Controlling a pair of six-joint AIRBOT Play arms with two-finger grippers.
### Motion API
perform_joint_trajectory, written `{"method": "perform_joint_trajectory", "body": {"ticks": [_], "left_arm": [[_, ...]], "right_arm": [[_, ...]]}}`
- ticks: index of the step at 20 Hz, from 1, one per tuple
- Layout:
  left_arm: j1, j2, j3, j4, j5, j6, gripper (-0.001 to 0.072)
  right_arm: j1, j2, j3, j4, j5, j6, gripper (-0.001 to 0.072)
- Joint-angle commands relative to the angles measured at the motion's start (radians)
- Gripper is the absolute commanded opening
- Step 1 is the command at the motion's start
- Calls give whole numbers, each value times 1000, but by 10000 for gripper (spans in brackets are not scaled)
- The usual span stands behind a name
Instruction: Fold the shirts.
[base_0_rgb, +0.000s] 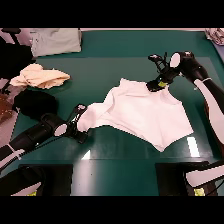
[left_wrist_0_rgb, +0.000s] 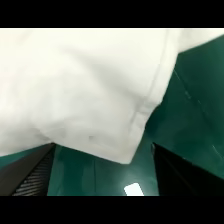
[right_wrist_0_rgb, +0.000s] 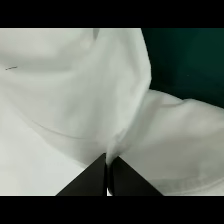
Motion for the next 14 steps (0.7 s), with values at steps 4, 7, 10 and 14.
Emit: {"method": "perform_joint_trajectory", "body": {"ticks": [4,7,10,14], "left_arm": [[0,-57,2,-2,59,2,522],[0,-54,32,1,32,12,54],[0,-50,152,32,-119,48,27],[0,-50,350,72,-358,47,27]], "right_arm": [[0,0,0,0,8,-1,17],[1,0,0,0,13,-1,17],[0,0,0,0,16,-1,18],[0,2,0,0,44,-1,19]]}}
